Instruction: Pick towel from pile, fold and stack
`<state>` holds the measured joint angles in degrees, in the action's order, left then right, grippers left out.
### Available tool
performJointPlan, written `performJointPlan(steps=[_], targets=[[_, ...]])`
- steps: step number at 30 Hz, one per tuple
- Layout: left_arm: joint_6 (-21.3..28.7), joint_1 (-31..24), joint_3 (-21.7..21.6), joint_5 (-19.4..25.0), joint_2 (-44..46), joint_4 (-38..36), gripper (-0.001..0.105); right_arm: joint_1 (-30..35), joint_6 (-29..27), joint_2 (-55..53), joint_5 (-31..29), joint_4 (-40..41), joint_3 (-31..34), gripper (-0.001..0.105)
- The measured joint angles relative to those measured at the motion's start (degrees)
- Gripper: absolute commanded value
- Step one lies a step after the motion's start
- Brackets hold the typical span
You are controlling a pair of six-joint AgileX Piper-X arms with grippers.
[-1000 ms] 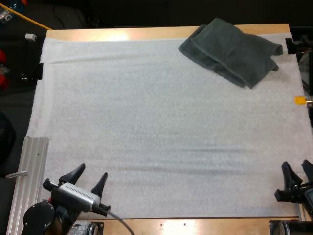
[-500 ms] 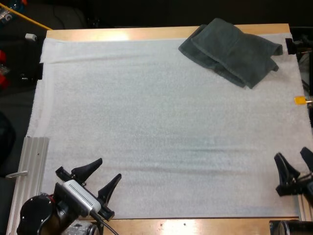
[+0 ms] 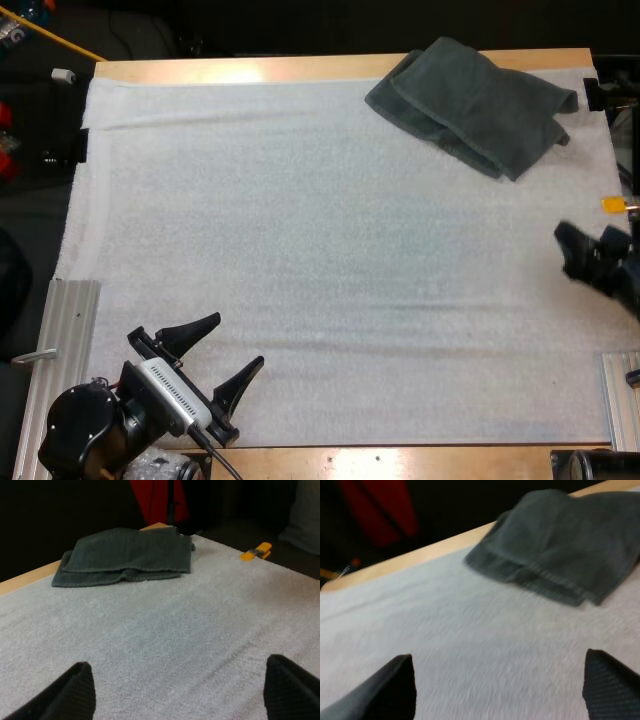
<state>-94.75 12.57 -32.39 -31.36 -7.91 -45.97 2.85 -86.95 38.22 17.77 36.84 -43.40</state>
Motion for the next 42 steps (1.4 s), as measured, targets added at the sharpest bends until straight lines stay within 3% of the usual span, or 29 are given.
performJointPlan(steps=[4, 19, 34, 42], targets=[[0.0, 0.0, 0.0, 0.0, 0.0, 0.0, 0.069, 0.0, 3.45, 9.09, -4.71, -2.7, -4.1, 0.067], [0.0, 0.0, 0.0, -0.09, 0.0, 0.0, 0.069, 0.0, 4.33, 37.91, -13.1, -3.72, -21.89, 0.067], [0.0, 0.0, 0.0, -0.12, 0.0, 0.09, 0.069, 0.0, 7.34, 63.22, -15.1, -3.81, -35.21, 0.067], [0.0, 0.0, 0.0, -0.12, 0.0, 0.09, 0.069, 0.0, 8.34, 73.84, -15.1, -8.17, -37.51, 0.067]])
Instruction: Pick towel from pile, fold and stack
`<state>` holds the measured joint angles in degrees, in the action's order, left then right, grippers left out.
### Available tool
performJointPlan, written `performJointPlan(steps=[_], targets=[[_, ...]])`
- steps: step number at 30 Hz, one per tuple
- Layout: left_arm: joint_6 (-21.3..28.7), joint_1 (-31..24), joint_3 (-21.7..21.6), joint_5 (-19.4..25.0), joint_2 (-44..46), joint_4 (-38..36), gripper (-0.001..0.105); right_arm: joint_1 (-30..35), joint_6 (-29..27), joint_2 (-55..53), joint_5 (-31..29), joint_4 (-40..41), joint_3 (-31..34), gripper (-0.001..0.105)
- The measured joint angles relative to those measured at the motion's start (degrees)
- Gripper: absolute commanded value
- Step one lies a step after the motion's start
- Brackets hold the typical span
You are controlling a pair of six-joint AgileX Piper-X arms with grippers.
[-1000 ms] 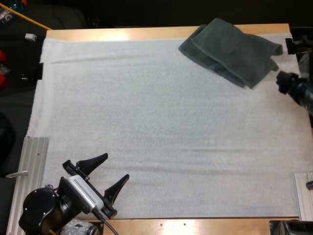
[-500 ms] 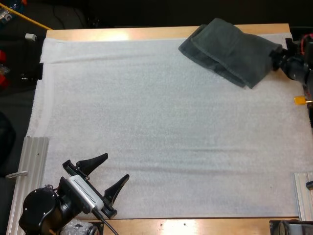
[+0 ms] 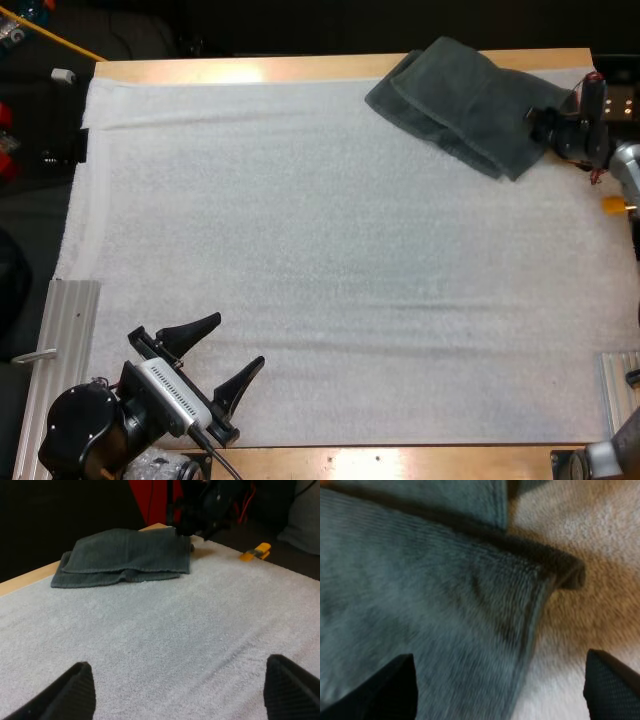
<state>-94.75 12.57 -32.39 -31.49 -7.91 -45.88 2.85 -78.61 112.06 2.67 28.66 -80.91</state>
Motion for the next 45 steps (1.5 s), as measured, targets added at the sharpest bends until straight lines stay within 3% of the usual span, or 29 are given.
performJointPlan(steps=[6, 9, 18, 24, 33, 45], targets=[[0.0, 0.0, 0.0, 0.0, 0.0, 0.0, 0.069, 0.0, 1.54, 5.34, 0.7, -5.29, -1.13, 0.066], [0.0, 0.0, 0.0, 0.0, 0.0, 0.0, 0.069, 0.0, 3.01, 7.27, 2.2, -6.53, -2.29, 0.061], [0.0, 0.0, 0.0, -0.07, 0.0, 0.0, 0.069, -0.25, 4.36, 8.06, 3.75, -8.44, -2.76, 0.032], [0.0, 0.0, 0.0, -0.1, 0.0, 0.0, 0.069, -0.62, 5.34, 7.37, 4.58, -7.81, -2.76, 0.0], [0.0, 0.0, 0.0, -0.1, 0.0, 0.0, 0.069, -3.64, -2.87, -1.84, 3.5, -5.32, -2.76, 0.0], [0.0, 0.0, 0.0, -0.1, 0.0, 0.0, 0.069, -6.51, -7.01, -17.48, 3.5, 1.46, -2.76, 0.0]])
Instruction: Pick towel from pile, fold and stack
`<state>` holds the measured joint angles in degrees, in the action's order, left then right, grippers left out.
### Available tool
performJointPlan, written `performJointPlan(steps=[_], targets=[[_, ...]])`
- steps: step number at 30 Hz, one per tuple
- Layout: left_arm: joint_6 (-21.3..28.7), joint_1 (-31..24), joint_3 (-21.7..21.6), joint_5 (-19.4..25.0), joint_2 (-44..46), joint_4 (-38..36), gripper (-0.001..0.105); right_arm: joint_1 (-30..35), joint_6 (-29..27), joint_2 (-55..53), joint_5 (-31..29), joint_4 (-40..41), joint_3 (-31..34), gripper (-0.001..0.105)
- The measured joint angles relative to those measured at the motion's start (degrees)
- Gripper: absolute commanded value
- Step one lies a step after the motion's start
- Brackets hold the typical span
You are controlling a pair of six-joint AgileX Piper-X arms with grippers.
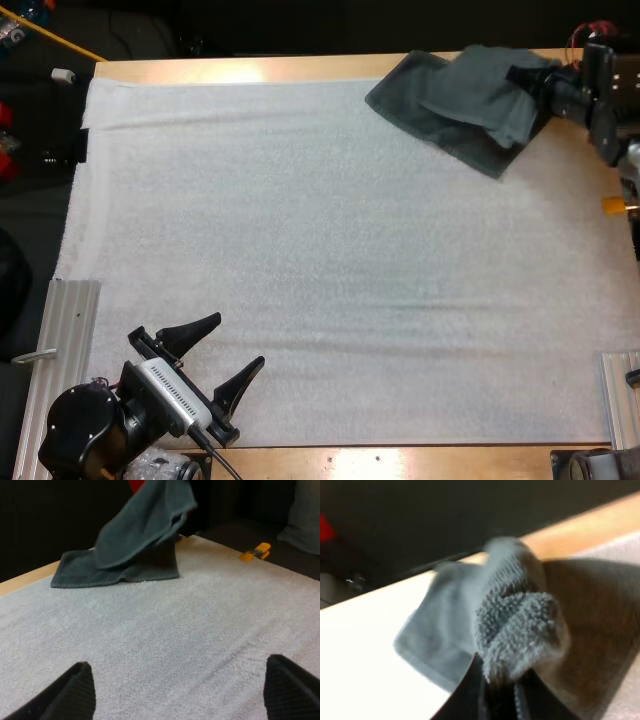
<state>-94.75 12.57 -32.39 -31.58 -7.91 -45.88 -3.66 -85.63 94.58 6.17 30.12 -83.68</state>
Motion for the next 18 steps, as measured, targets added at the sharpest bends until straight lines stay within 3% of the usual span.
performJointPlan(steps=[13, 18], targets=[[-0.7, 0.0, -0.17, 0.0, 0.0, 1.69, 0.069, -2.76, -2.32, -21.37, 0.12, 11.28, 0.0, 0.0], [-2.01, 0.0, -0.71, 0.0, 0.0, 2.94, 0.069, -7.57, -2.61, -27.16, 0.12, 18.4, 0.0, 0.0]])
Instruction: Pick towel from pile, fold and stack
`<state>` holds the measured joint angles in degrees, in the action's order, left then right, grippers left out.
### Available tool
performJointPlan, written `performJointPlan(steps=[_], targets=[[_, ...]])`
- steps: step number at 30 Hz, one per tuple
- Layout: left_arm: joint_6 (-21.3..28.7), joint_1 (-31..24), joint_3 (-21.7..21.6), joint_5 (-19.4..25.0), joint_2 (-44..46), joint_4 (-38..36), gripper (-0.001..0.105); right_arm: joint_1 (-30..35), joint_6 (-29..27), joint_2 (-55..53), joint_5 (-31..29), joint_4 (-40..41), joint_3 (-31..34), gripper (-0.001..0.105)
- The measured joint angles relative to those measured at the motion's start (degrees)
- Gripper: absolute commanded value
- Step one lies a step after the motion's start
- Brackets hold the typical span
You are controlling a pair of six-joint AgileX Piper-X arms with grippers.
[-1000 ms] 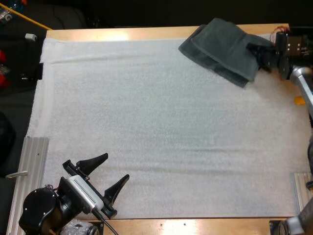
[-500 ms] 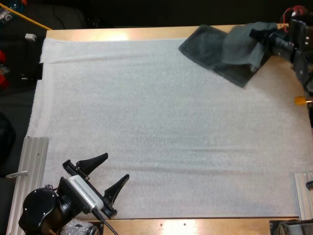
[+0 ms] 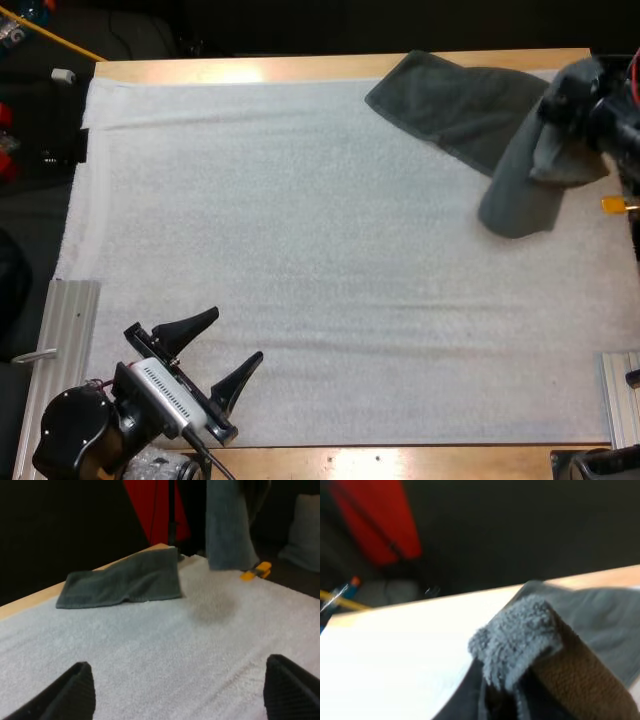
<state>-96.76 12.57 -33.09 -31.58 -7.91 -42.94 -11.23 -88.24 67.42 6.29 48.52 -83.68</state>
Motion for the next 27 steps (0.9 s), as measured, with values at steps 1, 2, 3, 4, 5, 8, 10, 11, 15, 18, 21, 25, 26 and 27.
performJointPlan(steps=[1, 2, 3, 4, 5, 8, 10, 11, 15, 18, 21, 25, 26, 27], targets=[[-0.4, 0.0, -0.11, 0.0, 0.0, -0.01, 0.069, -1.31, -0.22, -0.68, 0.0, 1.42, 0.0, 0.0], [-0.89, 0.0, -0.35, 0.0, 0.0, 0.03, 0.069, -2.62, -0.38, -1.14, 0.0, 2.9, 0.0, 0.0], [-1.43, 0.0, -0.59, -0.05, 0.0, 0.11, 0.069, -3.85, -0.53, -1.46, 0.0, 4.44, 0.0, 0.0], [-1.62, 0.0, -0.86, -0.28, 0.0, 0.2, 0.069, -5.34, -0.65, -1.71, 0.0, 5.97, 0.0, 0.0], [-1.67, 0.0, -1.11, -0.28, 0.0, 0.16, 0.069, -6.97, -1.28, -1.78, -0.09, 7.96, 0.0, 0.0], [-1.82, 0.0, -1.96, -0.55, 0.0, 0.18, 0.069, -11.63, -2.54, -1.45, -1.41, 13.48, 0.0, 0.0], [-1.82, 0.0, -2.37, -0.99, 0.0, 0.18, 0.069, -14.68, -2.97, -0.85, -2.54, 16.21, 0.0, 0.0], [-1.82, 0.0, -2.52, -1.08, 0.0, 0.18, 0.069, -15.99, -3.26, -0.41, -2.72, 17.34, 0.0, 0.0], [-1.82, 0.0, -2.55, -1.08, 0.0, 0.18, 0.069, -20.9, -3.48, 2.35, -3.02, 19.64, 0.0, 0.0], [-1.82, 0.0, -2.55, -1.08, 0.0, 0.18, 0.069, -24.22, -3.82, 5.55, -3.58, 19.27, 0.0, 0.0], [-1.82, 0.0, -2.55, -1.08, 0.0, 0.18, 0.069, -27.04, -3.9, 9.67, -3.69, 17.39, 0.0, 0.0], [-1.82, 0.0, -2.55, -1.08, 0.0, 0.18, 0.069, -30.11, -3.13, 16.18, -4.44, 12.5, 0.0, 0.0], [-1.82, 0.0, -2.55, -1.08, 0.0, 0.18, 0.069, -30.83, -2.14, 17.8, -4.44, 11.15, 0.0, 0.0], [-1.82, 0.0, -2.55, -1.08, 0.0, 0.18, 0.069, -31.55, -1.08, 19.28, -4.49, 9.51, 0.0, 0.003]])
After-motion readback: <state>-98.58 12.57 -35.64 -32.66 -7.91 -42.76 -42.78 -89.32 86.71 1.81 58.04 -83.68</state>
